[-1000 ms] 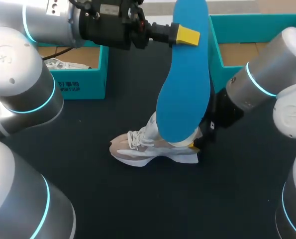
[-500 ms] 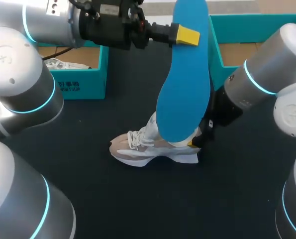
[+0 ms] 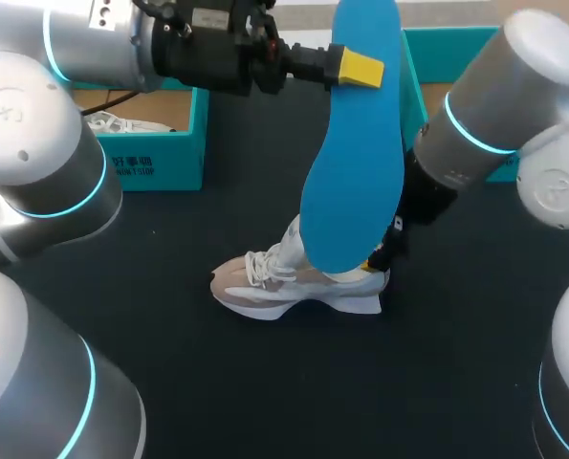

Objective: Take the shoe out of the shoebox, open the shoe tongue, remove and reinsert the insole, then place the shoe into the shoebox

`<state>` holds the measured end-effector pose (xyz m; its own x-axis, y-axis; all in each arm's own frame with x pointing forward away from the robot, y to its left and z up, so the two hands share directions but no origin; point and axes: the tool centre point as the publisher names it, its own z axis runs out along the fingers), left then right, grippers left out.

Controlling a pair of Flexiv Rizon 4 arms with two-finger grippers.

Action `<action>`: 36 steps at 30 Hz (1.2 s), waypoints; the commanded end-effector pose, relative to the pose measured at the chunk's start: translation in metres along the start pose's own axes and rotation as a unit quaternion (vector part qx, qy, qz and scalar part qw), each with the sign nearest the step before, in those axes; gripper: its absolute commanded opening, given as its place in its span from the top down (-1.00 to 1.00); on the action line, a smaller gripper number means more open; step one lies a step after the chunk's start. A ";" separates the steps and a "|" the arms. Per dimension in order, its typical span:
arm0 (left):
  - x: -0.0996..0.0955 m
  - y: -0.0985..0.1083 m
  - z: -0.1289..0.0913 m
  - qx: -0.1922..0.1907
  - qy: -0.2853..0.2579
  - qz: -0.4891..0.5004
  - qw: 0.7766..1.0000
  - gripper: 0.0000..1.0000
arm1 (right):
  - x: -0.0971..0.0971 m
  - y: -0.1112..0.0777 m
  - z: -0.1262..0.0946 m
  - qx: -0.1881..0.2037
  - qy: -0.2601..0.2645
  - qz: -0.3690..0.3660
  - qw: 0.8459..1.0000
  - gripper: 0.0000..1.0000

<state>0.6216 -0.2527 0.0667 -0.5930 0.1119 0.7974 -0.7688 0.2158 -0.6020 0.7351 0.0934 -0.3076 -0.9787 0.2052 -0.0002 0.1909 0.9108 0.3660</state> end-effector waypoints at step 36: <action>0.000 0.001 0.000 0.000 0.000 0.000 1.000 1.00 | -0.004 -0.001 0.001 0.001 0.001 -0.022 1.000 -1.00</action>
<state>0.6216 -0.2527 0.0667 -0.5930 0.1119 0.7974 -0.7688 0.2158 -0.6020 0.7395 0.0918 -0.3084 -0.9868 0.1617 -0.0111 0.1464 0.9188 0.3666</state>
